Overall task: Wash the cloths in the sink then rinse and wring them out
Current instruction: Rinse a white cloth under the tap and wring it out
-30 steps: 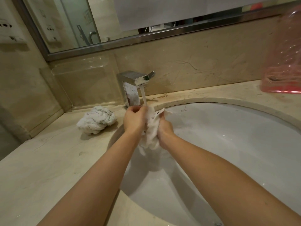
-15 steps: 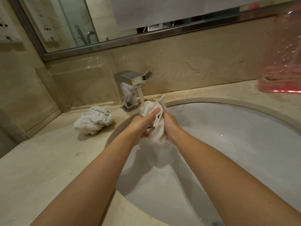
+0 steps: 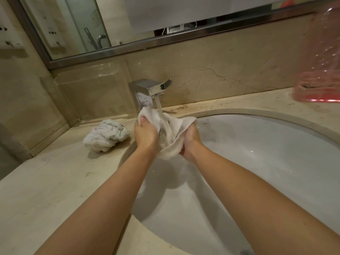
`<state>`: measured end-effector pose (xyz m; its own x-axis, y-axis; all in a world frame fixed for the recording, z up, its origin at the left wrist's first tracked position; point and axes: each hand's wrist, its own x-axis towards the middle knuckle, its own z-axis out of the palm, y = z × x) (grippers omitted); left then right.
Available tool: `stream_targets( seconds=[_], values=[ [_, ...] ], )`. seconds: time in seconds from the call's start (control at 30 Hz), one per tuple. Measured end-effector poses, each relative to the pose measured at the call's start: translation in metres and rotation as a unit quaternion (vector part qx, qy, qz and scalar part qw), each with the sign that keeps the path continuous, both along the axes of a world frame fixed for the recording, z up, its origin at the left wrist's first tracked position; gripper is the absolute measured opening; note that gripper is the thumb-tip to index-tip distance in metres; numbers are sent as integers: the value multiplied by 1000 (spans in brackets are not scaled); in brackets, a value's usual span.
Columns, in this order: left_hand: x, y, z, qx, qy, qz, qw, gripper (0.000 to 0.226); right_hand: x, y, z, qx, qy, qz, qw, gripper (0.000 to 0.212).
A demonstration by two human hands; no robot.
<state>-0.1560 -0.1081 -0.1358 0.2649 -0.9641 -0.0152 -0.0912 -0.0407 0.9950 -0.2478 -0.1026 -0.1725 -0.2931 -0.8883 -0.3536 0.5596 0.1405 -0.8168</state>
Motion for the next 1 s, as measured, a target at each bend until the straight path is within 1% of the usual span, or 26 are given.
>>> stream_targets(
  seconds=[0.07,0.13,0.17,0.2,0.27,0.3,0.33,0.4,0.43,0.47,0.53,0.6,0.67,0.73,0.8,0.9,0.97,1.0],
  values=[
    [4,-2,1,72,103,-11,992,53,8,-3,-2,7,-1,11,1000,71],
    [5,2,4,103,204,-54,972,55,13,-4,-4,5,19,13,1000,66],
    [6,5,6,105,227,-78,965,56,14,-3,-6,3,40,18,999,62],
    [5,7,7,108,229,-103,962,58,14,-2,-5,-3,56,22,998,58],
    [2,11,8,116,177,-142,967,64,12,-3,-8,-20,81,22,996,51],
    [3,12,7,114,127,-154,973,66,12,-1,-8,-33,81,24,996,48],
    [4,12,5,100,88,-162,978,74,11,0,-7,-46,73,27,996,49],
    [7,4,-2,83,42,-184,979,92,7,1,-5,-59,16,21,998,58],
    [7,3,-3,81,27,-192,978,94,5,2,-5,-54,-17,8,998,62],
    [7,2,-5,77,12,-194,978,92,2,3,-4,-49,-42,-1,998,64],
    [5,0,-9,65,-35,-186,980,88,-4,7,0,-48,-62,-15,997,66],
    [3,4,-9,47,-88,-171,980,81,-9,7,-1,-47,-66,-25,996,64],
    [3,6,-11,40,-122,-171,977,80,-8,7,0,-44,-55,-35,997,64],
    [3,10,-9,30,-153,-172,973,74,-7,5,0,-32,-41,-30,998,71],
    [4,13,-3,2,-152,-176,973,69,-3,4,1,-25,-56,-19,998,76],
    [5,3,-5,-20,-111,-164,980,85,1,0,1,-9,-61,-24,998,74],
    [7,-17,-22,-10,-95,-161,982,79,2,-2,-2,7,-23,-51,998,68],
    [7,-15,-22,3,-102,-165,981,74,2,-1,-2,12,-14,-63,998,65]
  ],
)
